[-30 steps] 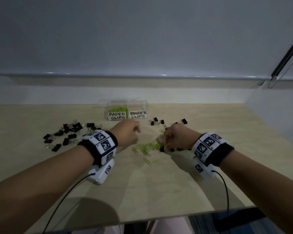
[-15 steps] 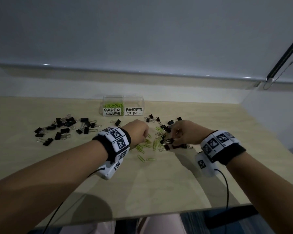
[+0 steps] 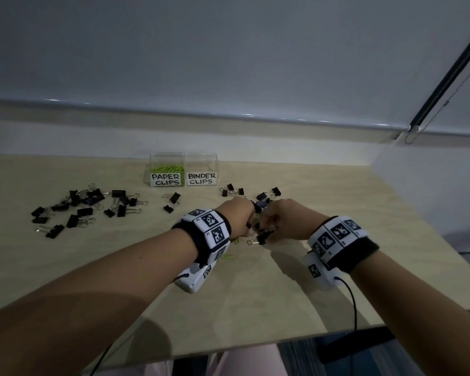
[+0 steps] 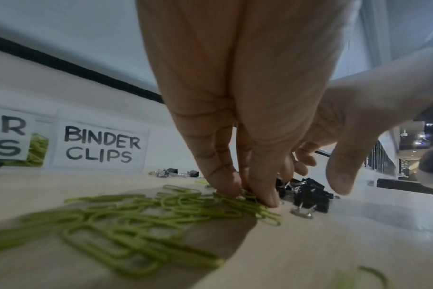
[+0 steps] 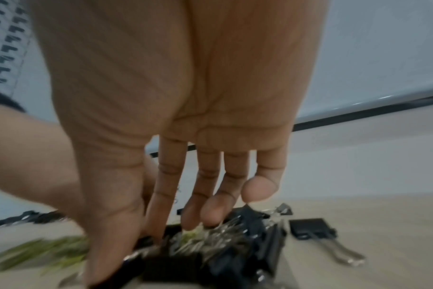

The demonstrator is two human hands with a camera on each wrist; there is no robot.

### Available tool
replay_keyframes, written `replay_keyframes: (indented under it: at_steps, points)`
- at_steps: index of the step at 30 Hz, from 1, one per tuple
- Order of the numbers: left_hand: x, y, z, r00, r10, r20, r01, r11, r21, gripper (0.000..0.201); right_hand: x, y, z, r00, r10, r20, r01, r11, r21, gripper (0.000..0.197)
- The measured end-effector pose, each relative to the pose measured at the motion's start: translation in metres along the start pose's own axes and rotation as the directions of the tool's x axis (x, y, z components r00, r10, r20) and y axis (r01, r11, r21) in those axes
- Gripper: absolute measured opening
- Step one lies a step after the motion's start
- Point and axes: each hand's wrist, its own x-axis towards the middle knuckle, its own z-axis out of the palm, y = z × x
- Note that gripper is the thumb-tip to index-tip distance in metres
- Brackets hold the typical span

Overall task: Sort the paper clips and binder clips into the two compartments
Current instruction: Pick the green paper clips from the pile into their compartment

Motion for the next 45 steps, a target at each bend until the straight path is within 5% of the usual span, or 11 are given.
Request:
replay_keyframes:
  at_steps: [6, 11, 14, 17, 22, 27, 33, 40, 45]
  points:
    - [-0.008, -0.018, -0.004, 1.0, -0.012, 0.023, 0.018, 0.963, -0.267, 0.017, 0.008, -0.015, 0.012, 0.999, -0.036, 0.039, 0.037, 0.999, -0.012, 0.015]
    - [-0.026, -0.047, -0.022, 0.989, -0.077, -0.129, -0.013, 0.81, -0.586, 0.019, 0.005, -0.005, 0.012, 0.997, -0.043, 0.062, 0.043, 0.999, 0.0, 0.009]
    - [-0.033, -0.067, -0.028, 0.982, -0.153, -0.113, 0.02, 0.677, -0.736, 0.012, 0.002, 0.0, 0.012, 0.998, -0.03, 0.056, 0.026, 0.997, 0.068, 0.012]
    - [-0.042, -0.082, -0.031, 0.976, -0.197, -0.091, 0.073, 0.692, -0.718, 0.01, 0.0, 0.003, 0.008, 1.0, -0.011, 0.022, 0.008, 0.995, 0.102, 0.01]
    - [-0.054, -0.104, -0.024, 0.976, -0.148, -0.157, 0.067, 0.901, -0.428, 0.016, 0.016, -0.004, 0.002, 0.992, 0.035, -0.117, -0.025, 0.996, 0.085, 0.006]
    - [-0.054, -0.097, -0.026, 0.972, -0.164, -0.166, 0.041, 0.82, -0.571, 0.017, 0.036, -0.028, 0.001, 0.986, 0.004, -0.165, 0.02, 0.99, 0.141, 0.016]
    - [-0.053, -0.08, -0.023, 0.946, -0.26, -0.193, 0.028, 0.661, -0.75, 0.016, 0.051, -0.062, 0.007, 0.973, 0.028, -0.229, 0.099, 0.846, 0.524, 0.031]
    - [-0.057, -0.074, -0.023, 0.933, -0.328, -0.145, 0.051, 0.521, -0.852, 0.021, 0.053, -0.063, 0.015, 0.968, 0.087, -0.234, 0.097, 0.734, 0.672, 0.012]
    - [-0.059, -0.082, -0.024, 0.935, -0.315, -0.164, 0.064, 0.604, -0.795, 0.006, 0.042, -0.05, 0.017, 0.982, 0.095, -0.163, 0.031, 0.77, 0.638, 0.011]
